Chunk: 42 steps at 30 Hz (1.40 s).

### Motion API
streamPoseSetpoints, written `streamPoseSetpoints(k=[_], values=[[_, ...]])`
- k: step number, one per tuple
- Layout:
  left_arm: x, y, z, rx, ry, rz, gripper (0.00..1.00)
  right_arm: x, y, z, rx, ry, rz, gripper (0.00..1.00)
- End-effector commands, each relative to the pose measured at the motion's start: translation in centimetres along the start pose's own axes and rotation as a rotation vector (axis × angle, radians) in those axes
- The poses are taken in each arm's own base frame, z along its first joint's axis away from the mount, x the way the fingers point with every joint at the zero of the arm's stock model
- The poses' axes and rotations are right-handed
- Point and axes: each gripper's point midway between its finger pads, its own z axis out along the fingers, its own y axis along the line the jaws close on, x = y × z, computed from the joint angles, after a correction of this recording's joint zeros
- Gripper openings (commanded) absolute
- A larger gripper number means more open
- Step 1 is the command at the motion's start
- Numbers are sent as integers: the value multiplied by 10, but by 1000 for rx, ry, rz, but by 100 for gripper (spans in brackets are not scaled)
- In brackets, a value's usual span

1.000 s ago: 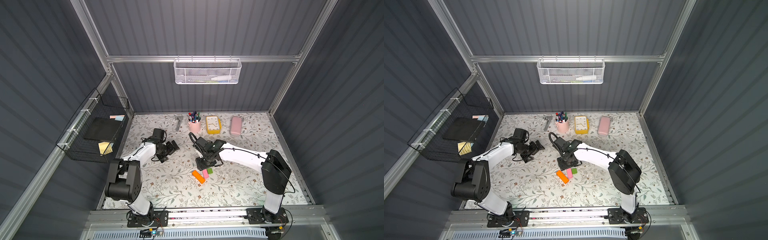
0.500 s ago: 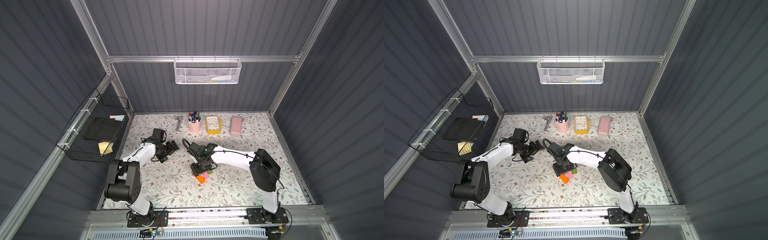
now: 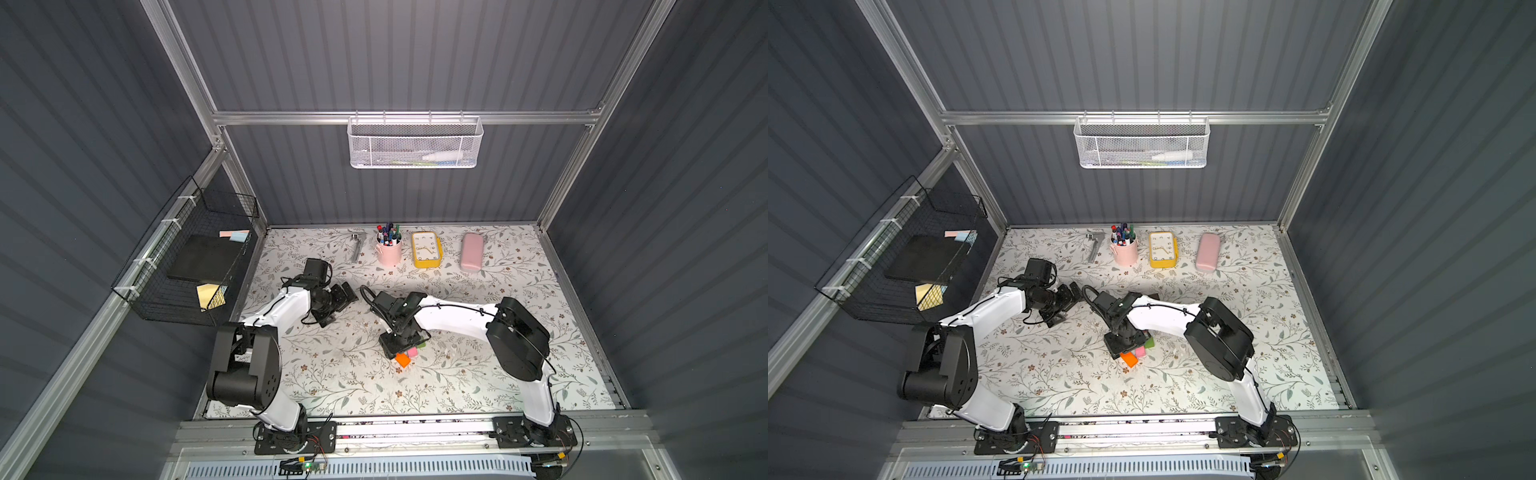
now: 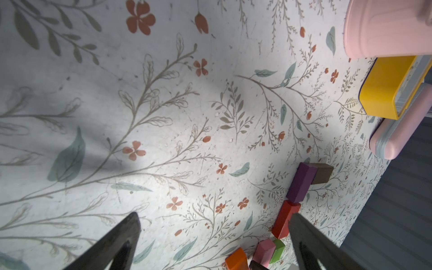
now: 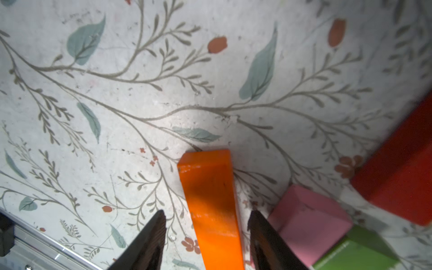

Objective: Assemble the number 6 with building blocks
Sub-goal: Pick up the building block from the center of the board.

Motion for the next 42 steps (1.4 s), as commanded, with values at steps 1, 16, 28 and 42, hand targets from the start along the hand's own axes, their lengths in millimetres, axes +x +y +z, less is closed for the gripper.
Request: streamPoseSetpoints(k=[1, 16, 28, 42], values=[[1, 6, -7, -11, -14, 4, 99, 6, 1, 5, 0, 22, -11, 59], [3, 8, -9, -13, -18, 1, 99, 18, -6, 15, 21, 65, -16, 51], [2, 8, -10, -13, -25, 0, 99, 20, -4, 15, 32, 70, -39, 40], [2, 10, -11, -15, -34, -8, 99, 19, -8, 10, 76, 55, -63, 28]])
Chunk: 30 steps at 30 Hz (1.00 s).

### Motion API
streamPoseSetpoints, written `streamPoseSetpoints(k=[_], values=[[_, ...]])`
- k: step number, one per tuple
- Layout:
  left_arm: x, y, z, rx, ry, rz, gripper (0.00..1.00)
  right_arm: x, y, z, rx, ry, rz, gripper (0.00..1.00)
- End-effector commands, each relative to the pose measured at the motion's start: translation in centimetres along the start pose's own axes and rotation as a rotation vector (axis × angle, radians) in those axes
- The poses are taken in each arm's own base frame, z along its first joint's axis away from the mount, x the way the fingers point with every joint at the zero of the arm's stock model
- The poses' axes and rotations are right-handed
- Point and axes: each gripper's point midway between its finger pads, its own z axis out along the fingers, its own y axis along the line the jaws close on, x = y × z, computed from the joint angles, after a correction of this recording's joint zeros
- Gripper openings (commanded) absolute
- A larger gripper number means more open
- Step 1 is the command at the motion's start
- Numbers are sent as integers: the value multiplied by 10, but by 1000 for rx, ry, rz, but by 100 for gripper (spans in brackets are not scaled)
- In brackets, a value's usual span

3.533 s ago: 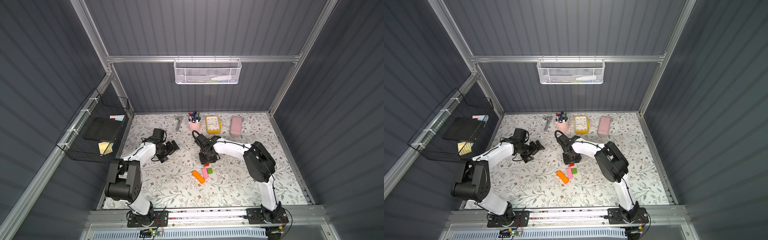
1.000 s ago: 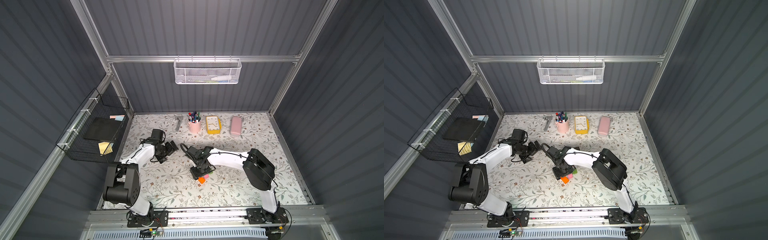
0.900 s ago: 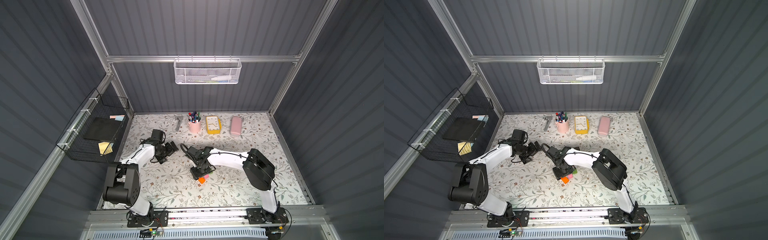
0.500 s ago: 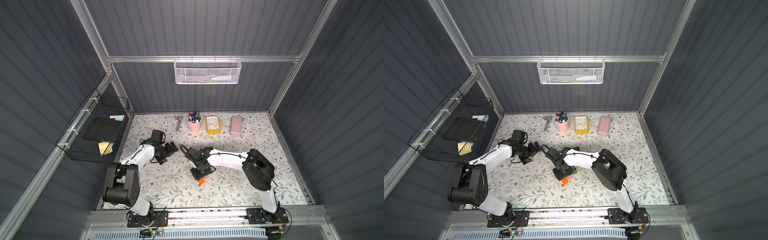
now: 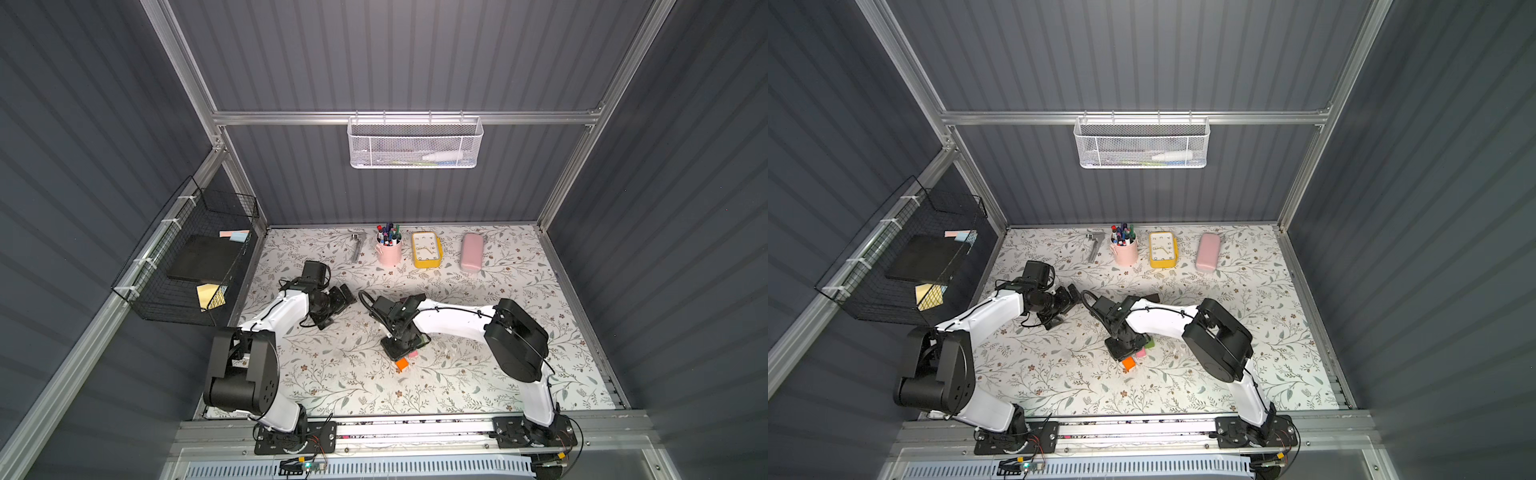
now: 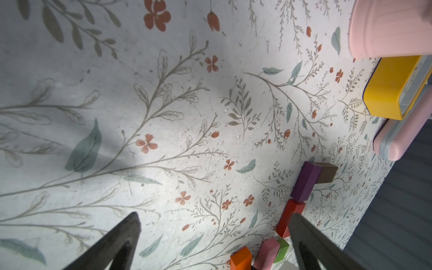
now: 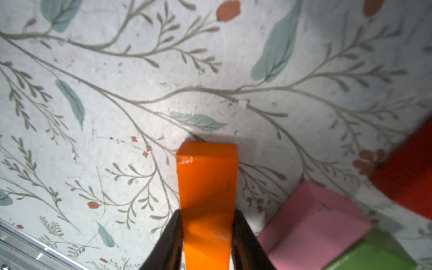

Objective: Assemble the number 6 with building blocks
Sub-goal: Pick up the building block from the center of the board.

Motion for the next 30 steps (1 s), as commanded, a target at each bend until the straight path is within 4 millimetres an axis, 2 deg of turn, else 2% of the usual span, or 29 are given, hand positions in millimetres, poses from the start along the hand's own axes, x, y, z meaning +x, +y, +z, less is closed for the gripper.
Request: streamPoseSetpoints(k=[1, 4, 9, 16, 20, 25, 28, 30], values=[[-2, 2, -8, -1, -24, -3, 100, 7, -6, 1, 44, 24, -22, 28], [-2, 2, -8, -2, -25, -1, 99, 0, -3, -12, 37, -15, -23, 28], [-2, 3, -7, -6, -25, -4, 100, -20, 1, -49, 42, -114, -17, 28], [-3, 3, -6, -7, -24, -2, 99, -38, -2, -87, 55, -204, 37, 28], [-3, 4, -5, -7, -24, -2, 99, -41, -21, -101, 96, -224, 116, 28], [-3, 3, -5, -5, -22, -1, 99, -39, -62, -106, 163, -223, 288, 28], [-3, 3, -4, -6, -19, 2, 99, -37, -80, -110, 142, -228, 423, 28], [-3, 4, -4, -7, -18, 1, 99, -40, -84, -117, 98, -256, 501, 28]])
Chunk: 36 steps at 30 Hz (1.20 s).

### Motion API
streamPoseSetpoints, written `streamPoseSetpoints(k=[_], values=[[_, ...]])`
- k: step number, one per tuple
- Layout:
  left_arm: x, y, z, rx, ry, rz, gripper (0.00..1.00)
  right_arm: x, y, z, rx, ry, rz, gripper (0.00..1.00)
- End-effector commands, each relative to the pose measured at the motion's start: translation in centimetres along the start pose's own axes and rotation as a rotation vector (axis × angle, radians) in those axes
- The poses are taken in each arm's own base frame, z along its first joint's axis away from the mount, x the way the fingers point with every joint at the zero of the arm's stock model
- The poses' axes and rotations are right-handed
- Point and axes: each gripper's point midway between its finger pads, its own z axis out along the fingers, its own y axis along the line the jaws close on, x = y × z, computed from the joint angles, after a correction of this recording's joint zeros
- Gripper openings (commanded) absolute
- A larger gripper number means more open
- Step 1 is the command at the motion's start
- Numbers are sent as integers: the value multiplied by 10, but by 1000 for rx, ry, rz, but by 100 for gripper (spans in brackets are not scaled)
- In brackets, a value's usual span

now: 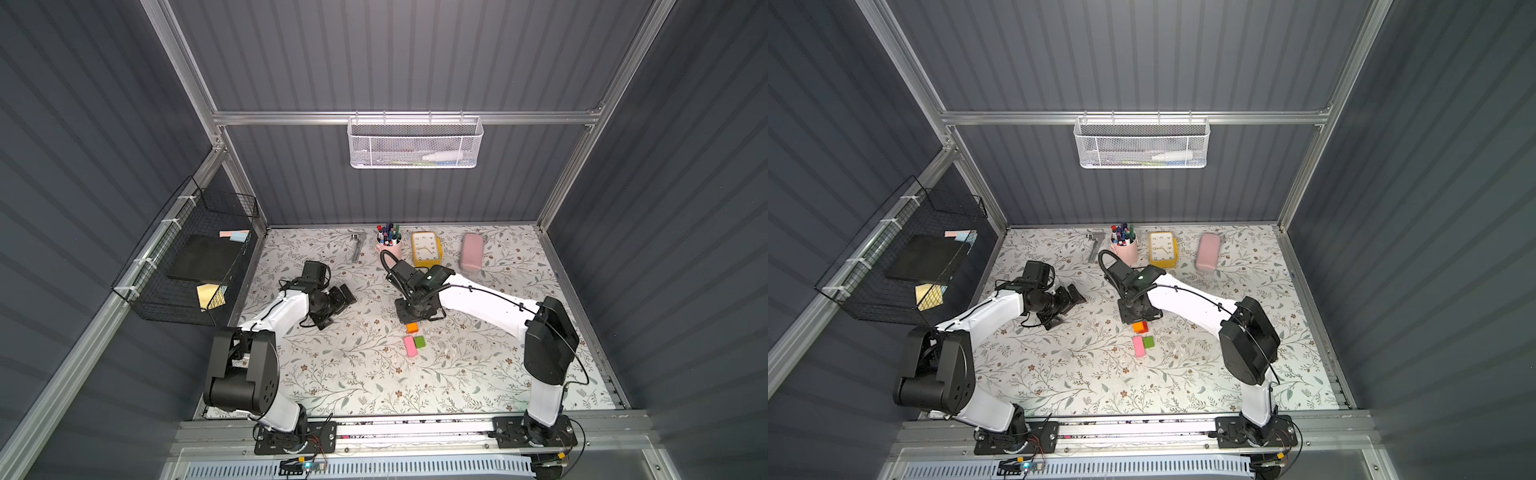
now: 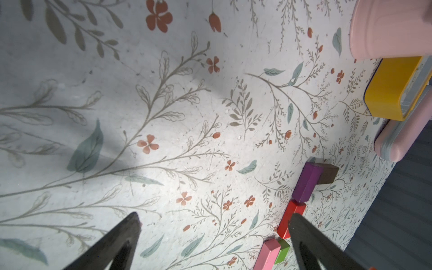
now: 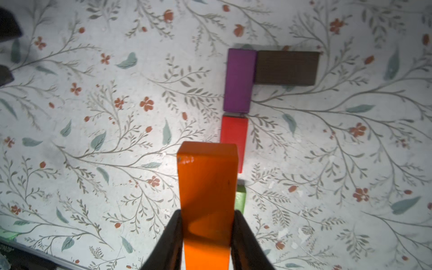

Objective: Assemble the number 6 with building blocks
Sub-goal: Pick up the building block from the center of the board, then assemble the building block at the center of the board.

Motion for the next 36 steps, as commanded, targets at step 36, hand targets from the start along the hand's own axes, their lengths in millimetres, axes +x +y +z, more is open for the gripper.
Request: streamPoseSetpoints(k=[36], values=[[-6, 0, 5, -9, 17, 17, 99, 37, -73, 5, -179, 62, 1267, 27]])
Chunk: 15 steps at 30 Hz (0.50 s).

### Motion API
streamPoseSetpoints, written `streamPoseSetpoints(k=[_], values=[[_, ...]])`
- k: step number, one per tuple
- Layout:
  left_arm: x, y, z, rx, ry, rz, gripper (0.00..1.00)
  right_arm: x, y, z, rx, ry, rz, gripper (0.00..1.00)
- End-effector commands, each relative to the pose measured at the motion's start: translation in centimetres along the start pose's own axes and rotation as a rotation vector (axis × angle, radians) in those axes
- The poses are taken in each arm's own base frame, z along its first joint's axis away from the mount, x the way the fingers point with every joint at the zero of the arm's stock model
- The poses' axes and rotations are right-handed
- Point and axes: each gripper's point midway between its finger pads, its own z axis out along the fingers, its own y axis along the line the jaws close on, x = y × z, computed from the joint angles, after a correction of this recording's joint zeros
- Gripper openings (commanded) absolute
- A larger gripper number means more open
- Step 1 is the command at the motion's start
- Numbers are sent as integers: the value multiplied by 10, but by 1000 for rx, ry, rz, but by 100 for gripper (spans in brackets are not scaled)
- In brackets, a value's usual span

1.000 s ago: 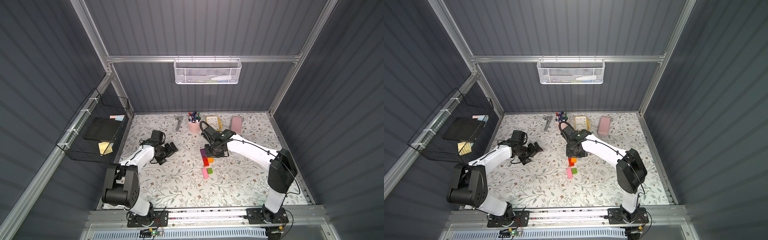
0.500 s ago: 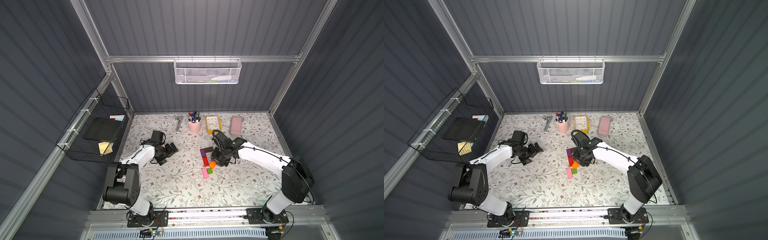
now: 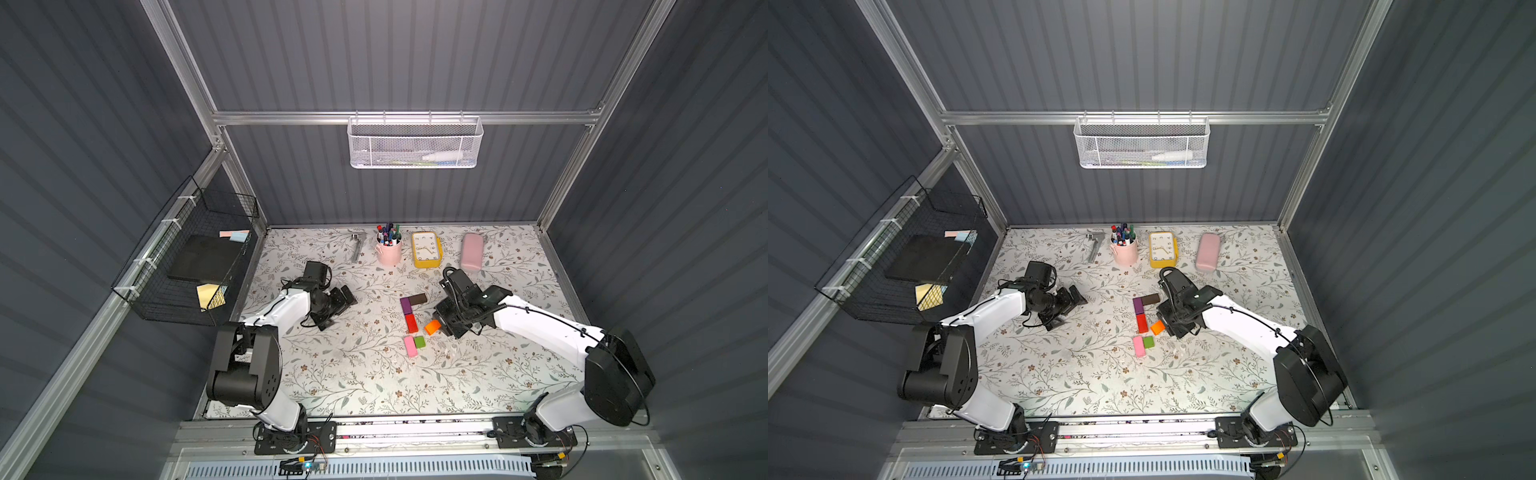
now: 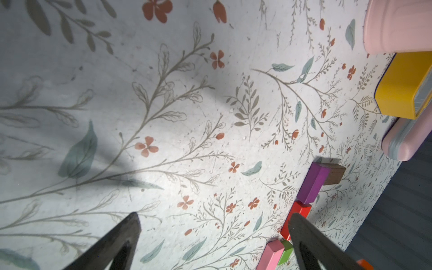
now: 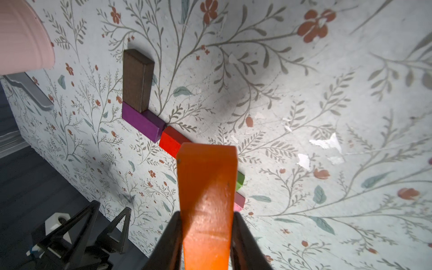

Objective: Assemble the number 6 with building blocks
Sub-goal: Assemble the building block at the center of the board.

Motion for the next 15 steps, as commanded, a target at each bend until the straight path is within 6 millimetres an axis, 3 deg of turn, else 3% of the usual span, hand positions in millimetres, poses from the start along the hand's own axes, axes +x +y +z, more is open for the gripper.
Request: streamPoseSetpoints(k=[1, 7, 15], values=[[-8, -3, -3, -1, -10, 18, 99, -2, 0, 7, 50, 14, 140, 27], [-8, -3, -7, -5, -19, 22, 99, -8, 17, 16, 62, 18, 171, 27], [-10, -2, -11, -20, -34, 24, 99, -1, 13, 23, 112, 56, 264, 25]])
